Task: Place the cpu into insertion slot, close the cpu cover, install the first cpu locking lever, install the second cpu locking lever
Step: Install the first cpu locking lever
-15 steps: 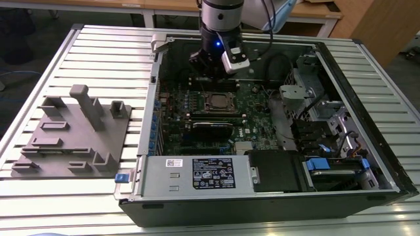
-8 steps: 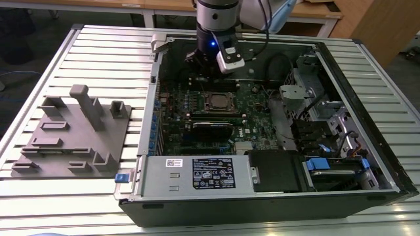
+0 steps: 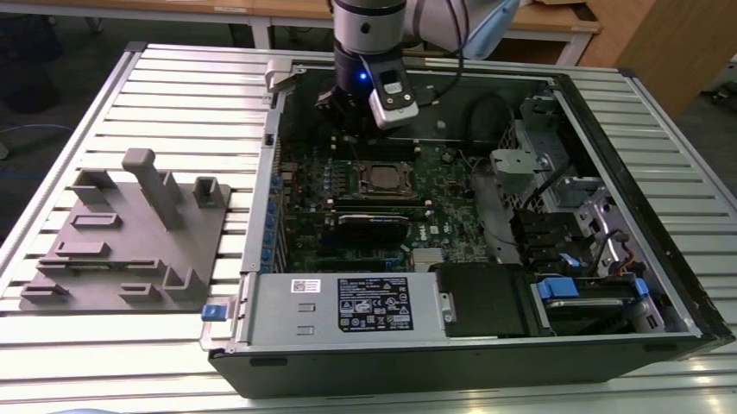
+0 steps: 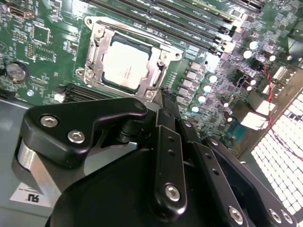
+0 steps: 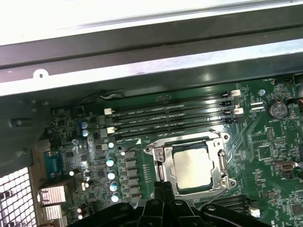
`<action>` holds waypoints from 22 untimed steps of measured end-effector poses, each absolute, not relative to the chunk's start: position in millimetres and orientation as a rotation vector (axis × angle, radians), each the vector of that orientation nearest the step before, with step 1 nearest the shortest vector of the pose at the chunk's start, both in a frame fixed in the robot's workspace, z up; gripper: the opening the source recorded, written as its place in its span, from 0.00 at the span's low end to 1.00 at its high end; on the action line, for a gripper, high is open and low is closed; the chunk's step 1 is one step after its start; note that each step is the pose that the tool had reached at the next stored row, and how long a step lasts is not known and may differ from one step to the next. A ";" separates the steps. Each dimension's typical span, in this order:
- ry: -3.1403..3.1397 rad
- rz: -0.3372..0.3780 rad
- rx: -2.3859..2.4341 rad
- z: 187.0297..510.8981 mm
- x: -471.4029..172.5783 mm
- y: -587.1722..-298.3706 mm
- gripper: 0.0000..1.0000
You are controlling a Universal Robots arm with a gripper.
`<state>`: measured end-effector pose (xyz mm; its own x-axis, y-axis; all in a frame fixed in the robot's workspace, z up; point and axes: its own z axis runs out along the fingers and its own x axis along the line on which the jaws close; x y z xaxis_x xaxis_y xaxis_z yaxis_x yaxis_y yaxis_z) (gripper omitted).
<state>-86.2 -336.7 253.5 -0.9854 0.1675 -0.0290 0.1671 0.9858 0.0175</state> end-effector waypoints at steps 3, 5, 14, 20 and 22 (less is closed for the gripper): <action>3.099 0.024 0.261 253.5 -89.1 -336.7 0.11; 3.097 0.024 0.261 253.5 -91.3 -336.7 0.11; 3.097 0.024 0.261 253.8 -92.9 -336.7 0.11; 3.096 0.024 0.261 254.9 -92.9 -336.7 0.11; 3.097 0.024 0.261 255.1 -92.9 -336.7 0.11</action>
